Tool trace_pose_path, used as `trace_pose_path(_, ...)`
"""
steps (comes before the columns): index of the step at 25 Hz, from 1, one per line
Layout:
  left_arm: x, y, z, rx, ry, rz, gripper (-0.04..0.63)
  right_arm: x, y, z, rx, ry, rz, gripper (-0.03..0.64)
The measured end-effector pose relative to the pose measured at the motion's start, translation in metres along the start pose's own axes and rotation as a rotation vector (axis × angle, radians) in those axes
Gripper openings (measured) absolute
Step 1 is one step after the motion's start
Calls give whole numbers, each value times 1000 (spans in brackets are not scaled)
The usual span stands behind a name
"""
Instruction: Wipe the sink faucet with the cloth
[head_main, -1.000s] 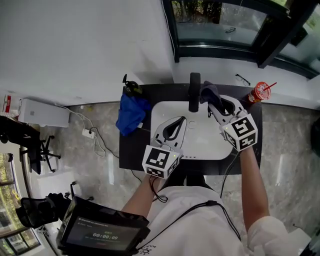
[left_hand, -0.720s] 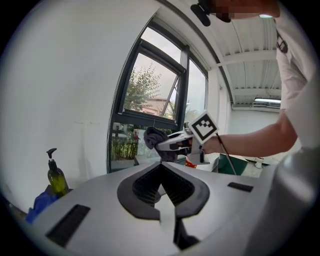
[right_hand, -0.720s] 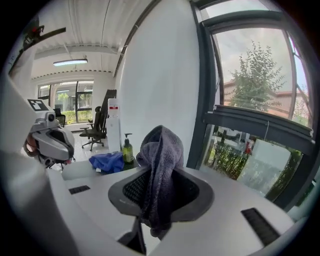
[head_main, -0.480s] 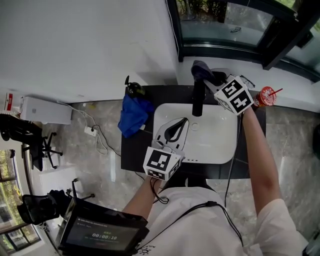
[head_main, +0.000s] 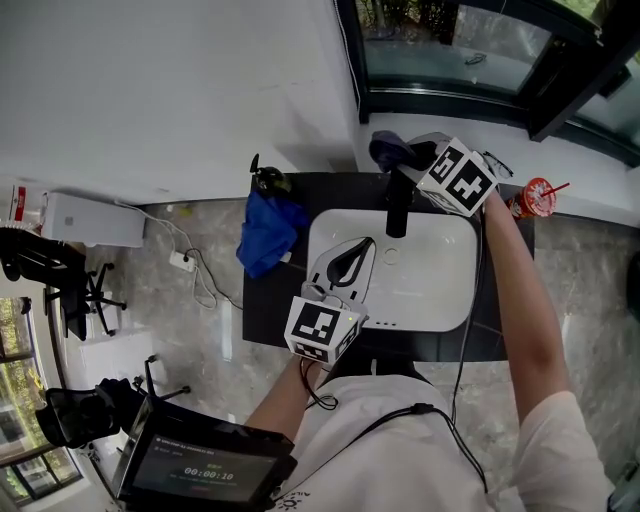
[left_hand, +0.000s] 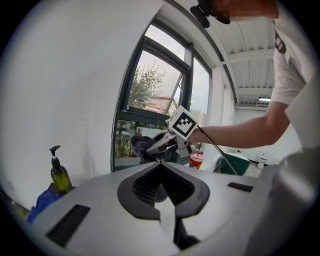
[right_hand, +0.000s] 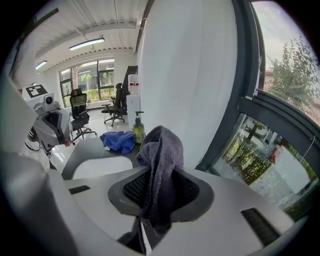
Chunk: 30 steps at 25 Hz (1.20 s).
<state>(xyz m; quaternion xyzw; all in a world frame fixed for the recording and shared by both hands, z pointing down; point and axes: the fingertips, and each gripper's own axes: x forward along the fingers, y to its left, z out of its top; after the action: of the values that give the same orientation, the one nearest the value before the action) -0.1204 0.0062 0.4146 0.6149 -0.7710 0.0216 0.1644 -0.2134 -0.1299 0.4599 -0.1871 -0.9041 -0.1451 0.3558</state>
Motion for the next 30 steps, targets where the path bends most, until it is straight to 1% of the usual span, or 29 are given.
trace_pose_path(2, 0, -1, 0, 1, 1, -3, -8, -2, 5, -1, 21, -5, 32, 95)
trace_pose_path(6, 1, -1, -2, 3, 3, -7, -8, -10, 28, -4, 51, -10, 126, 96)
trace_pose_path(10, 2, -3, -1, 2, -5, -14, -8, -18, 59, -8, 53, -14, 220, 95)
trace_pose_path(15, 3, -6, 3, 2, -10, -28, -8, -30, 91, -17, 43, -16, 308, 95)
trace_pose_path(17, 2, -7, 2, 10, -10, -31, -8, -38, 102, -18, 46, -39, 365, 96)
trace_pose_path(19, 0, -6, 3, 6, -14, -28, -8, -48, 103, -11, 88, -107, 404, 96)
trace_pose_path(20, -2, -5, 4, 3, -16, -25, -8, -53, 97, -6, 121, -147, 403, 95)
trace_pose_path(21, -4, -4, 4, 2, -18, -22, -8, -56, 87, -1, 149, -177, 384, 95)
trace_pose_path(23, -6, -2, 4, 2, -20, -17, -8, -57, 58, 5, 162, -198, 292, 96)
trace_pose_path(26, -8, 1, 2, 5, -18, -7, -8, -49, 20, 8, 141, -186, 153, 97)
trace_pose_path(28, -10, 3, 1, 2, -19, -1, -8, -43, 6, 8, 128, -167, 94, 97)
trace_pose_path(30, -10, 4, 1, 0, -20, 3, -8, -35, -2, 6, 114, -146, 53, 97)
